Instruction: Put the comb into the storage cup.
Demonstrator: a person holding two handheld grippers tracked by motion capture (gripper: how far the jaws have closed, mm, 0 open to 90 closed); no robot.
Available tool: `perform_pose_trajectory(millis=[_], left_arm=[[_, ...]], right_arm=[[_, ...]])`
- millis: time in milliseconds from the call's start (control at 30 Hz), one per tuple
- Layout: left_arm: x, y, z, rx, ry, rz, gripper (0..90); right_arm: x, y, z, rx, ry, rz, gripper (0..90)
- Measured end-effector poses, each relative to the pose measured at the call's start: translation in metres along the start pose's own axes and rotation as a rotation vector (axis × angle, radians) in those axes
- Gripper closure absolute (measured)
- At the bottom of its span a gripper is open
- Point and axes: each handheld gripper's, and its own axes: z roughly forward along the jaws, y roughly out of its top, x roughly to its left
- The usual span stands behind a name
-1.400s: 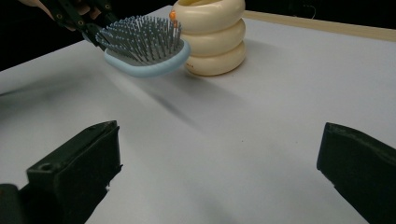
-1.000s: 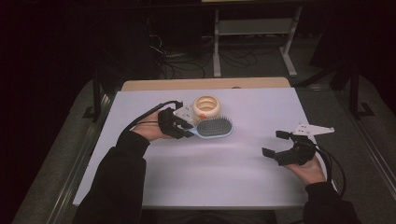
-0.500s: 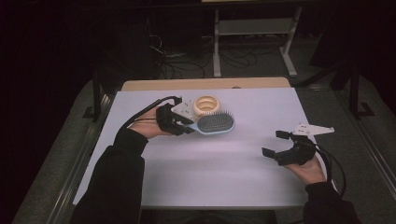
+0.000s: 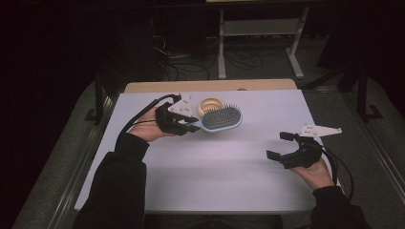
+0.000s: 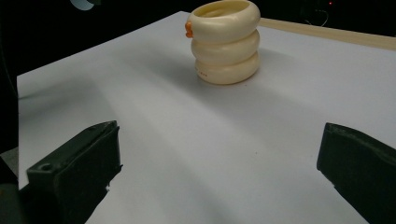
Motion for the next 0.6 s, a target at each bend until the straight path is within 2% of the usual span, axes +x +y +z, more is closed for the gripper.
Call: perform_pose_trajectory(millis=[167, 267, 300, 467, 600], left_arm=[[-0.003, 0.005, -0.005, -0.019, 0.027, 0.0, 70.3], [-0.007, 0.007, -0.007, -0.054, 0.051, 0.003, 70.3], [-0.008, 0.007, -0.008, -0.063, 0.046, 0.0, 70.3], [-0.011, 0.006, -0.009, -0.056, 0.059, -0.003, 70.3], [-0.011, 0.005, -0.013, -0.072, 0.076, -0.009, 70.3]], right_arm=[[0.004, 0.015, 0.002, 0.007, 0.028, -0.011, 0.0], [0.008, 0.026, 0.005, 0.016, 0.049, -0.018, 0.0], [0.009, 0.029, 0.006, 0.018, 0.056, -0.023, 0.0], [0.014, 0.048, 0.011, 0.024, 0.083, -0.048, 0.0], [0.019, 0.063, 0.014, 0.035, 0.099, -0.07, 0.0]])
